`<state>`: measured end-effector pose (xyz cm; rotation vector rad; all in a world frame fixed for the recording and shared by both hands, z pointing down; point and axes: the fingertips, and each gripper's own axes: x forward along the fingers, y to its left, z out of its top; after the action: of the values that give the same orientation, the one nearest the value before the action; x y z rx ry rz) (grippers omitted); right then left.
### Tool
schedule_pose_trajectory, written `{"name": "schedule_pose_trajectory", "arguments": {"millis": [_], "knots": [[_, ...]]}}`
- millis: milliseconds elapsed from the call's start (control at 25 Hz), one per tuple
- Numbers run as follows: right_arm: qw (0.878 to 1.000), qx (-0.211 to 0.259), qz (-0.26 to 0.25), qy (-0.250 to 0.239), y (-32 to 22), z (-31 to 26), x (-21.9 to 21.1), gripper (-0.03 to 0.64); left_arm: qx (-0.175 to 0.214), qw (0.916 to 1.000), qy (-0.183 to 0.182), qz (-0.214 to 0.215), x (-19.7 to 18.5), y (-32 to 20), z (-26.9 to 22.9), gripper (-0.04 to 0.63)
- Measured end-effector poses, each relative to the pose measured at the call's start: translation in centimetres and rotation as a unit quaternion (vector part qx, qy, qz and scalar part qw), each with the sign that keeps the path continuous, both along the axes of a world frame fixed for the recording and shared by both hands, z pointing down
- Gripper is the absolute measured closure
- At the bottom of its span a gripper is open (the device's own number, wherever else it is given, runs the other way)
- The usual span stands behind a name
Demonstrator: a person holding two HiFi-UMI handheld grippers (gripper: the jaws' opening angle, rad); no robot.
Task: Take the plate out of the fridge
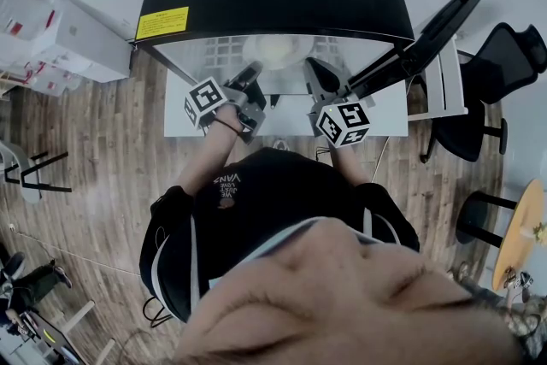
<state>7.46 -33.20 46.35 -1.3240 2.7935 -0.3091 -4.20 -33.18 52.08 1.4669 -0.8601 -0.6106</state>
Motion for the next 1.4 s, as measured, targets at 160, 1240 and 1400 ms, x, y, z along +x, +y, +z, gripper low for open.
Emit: {"name": "schedule_pose_trajectory", "arguments": {"millis": [160,1240,1400], "knots": [[1.0,-0.002,0.002,-0.006,0.2,0.0,0.0,0.604,-0.002,0.9999,0.013,0.0,0.0,0.1,0.0,0.558],[0.998,-0.031,0.041,-0.027,2.0,0.5,-0.8,0.604,-0.002,0.9992,0.037,0.016,-1.5,2.8,-0.1,0.561],[0.997,-0.041,0.05,-0.03,2.0,0.9,-0.8,0.603,-0.005,0.999,0.039,0.02,-1.5,3.2,-0.1,0.561]]}}
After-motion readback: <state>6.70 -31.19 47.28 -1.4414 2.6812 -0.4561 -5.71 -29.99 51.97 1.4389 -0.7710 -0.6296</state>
